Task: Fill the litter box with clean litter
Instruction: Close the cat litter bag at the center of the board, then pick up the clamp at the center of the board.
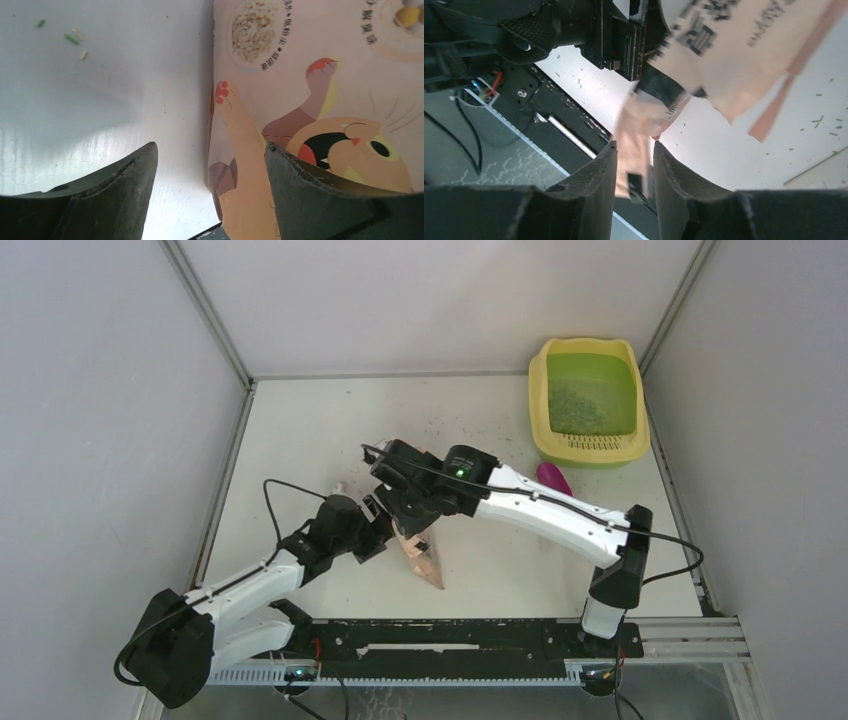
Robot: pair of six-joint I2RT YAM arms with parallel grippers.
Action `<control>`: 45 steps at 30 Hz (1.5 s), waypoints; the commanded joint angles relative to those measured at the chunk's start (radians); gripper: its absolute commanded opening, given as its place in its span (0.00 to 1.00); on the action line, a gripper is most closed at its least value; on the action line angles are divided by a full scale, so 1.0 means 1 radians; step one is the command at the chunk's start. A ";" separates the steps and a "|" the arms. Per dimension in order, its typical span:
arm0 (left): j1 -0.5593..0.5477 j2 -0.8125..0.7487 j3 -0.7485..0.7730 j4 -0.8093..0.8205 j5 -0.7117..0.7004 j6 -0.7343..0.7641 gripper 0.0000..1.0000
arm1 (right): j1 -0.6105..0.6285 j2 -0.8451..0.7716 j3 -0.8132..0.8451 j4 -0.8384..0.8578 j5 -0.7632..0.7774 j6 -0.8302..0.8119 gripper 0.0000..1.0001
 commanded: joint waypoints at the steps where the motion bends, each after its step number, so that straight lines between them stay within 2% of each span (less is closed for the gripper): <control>1: 0.004 -0.042 -0.022 0.017 -0.019 -0.014 0.82 | -0.037 -0.144 0.005 0.051 0.032 0.033 0.42; 5: 0.004 -0.042 -0.011 0.014 -0.019 -0.009 0.82 | -0.148 -0.296 -0.125 0.092 0.101 0.070 0.48; 10: 0.005 -0.035 0.004 0.015 -0.009 0.001 0.82 | -0.482 -0.548 -0.563 0.310 -0.089 0.129 0.48; 13: 0.004 -0.033 0.006 0.012 -0.005 0.006 0.83 | -0.683 -0.663 -0.831 0.430 -0.149 0.133 0.47; 17: 0.003 -0.026 0.008 0.012 0.005 0.014 0.83 | -0.870 -0.718 -1.001 0.498 -0.214 0.096 0.45; 27: 0.004 -0.027 0.018 0.007 0.012 0.021 0.84 | -0.989 -0.616 -1.127 0.604 -0.153 0.049 0.44; 38: 0.004 -0.031 0.024 -0.009 0.014 0.026 0.87 | -1.104 -0.502 -1.153 0.692 -0.188 -0.007 0.43; 45: 0.006 -0.031 0.028 -0.014 0.018 0.027 0.88 | -1.121 -0.459 -1.159 0.712 -0.183 -0.004 0.44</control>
